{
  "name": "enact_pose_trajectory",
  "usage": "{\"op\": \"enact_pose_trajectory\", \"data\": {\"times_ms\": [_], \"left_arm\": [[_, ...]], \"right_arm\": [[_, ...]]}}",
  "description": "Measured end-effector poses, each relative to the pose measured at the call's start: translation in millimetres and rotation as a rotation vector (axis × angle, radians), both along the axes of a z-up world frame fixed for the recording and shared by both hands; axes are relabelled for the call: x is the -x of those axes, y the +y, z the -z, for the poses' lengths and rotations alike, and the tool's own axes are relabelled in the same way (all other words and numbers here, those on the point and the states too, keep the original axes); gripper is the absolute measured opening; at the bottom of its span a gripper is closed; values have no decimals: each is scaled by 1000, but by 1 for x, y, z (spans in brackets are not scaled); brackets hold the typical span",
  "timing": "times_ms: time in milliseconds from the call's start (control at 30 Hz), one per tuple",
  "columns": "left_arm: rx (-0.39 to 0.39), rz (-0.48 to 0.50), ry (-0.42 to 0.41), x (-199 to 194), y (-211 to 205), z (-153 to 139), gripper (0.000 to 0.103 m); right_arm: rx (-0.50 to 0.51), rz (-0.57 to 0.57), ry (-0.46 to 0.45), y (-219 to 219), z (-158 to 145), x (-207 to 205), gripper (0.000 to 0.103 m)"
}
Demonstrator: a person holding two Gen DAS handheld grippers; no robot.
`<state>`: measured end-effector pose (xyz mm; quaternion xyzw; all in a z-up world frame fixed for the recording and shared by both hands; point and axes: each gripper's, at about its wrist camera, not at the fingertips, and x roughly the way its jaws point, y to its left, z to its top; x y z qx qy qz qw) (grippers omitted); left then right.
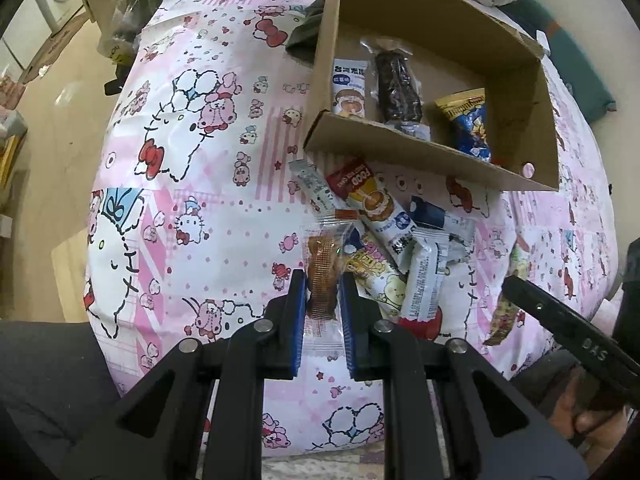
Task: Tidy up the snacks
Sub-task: 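Carry both held snacks up and over into the cardboard box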
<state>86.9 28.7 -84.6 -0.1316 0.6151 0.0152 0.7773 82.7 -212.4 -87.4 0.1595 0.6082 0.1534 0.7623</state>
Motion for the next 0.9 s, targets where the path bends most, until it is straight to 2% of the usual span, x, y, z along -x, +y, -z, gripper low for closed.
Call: {"op": "enact_pose_trajectory", "data": {"times_ms": [400, 500, 567, 667, 900], "left_arm": [[-47, 38, -75, 2, -10, -15, 13], [-65, 54, -100, -4, -14, -20, 13], [-40, 46, -124, -8, -13, -27, 13], [-41, 52, -184, -13, -14, -45, 13], [-77, 94, -280, -35, -18, -79, 13]], "right_arm": [[-59, -1, -75, -1, -20, 2, 29], [-127, 19, -130, -8, -34, 2, 29], [-237, 27, -175, -13, -47, 0, 29], [-262, 21, -266, -15, -67, 0, 29], [-267, 61, -395, -33, -97, -11, 29]]}}
